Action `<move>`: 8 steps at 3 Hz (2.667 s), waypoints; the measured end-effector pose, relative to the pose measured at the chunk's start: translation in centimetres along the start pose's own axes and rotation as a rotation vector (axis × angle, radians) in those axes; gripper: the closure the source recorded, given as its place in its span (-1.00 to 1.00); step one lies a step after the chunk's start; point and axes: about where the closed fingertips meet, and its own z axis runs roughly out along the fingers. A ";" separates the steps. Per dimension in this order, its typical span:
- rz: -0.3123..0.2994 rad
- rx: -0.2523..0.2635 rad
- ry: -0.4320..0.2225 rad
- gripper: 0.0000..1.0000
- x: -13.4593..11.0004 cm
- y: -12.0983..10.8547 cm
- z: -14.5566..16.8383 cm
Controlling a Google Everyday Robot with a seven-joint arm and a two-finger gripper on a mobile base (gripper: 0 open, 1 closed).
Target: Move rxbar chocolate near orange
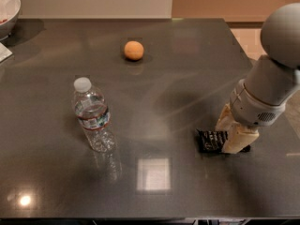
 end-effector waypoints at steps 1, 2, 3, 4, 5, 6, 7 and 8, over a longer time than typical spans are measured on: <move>0.010 -0.003 -0.014 1.00 0.0 -0.5 -0.6; 0.011 -0.003 -0.018 1.00 -0.1 -0.6 -0.7; 0.002 0.021 -0.038 1.00 -1.0 -2.0 -1.0; -0.015 0.054 -0.059 1.00 -2.6 -4.4 -1.1; -0.025 0.087 -0.074 1.00 -4.3 -7.6 -0.9; -0.020 0.114 -0.087 1.00 -6.1 -11.3 -0.6; -0.003 0.132 -0.095 1.00 -7.6 -15.3 -0.3; 0.008 0.149 -0.100 1.00 -9.3 -19.3 -0.6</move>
Offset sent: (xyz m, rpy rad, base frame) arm 0.0071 -0.0034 0.0100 0.0148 0.0077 -0.0120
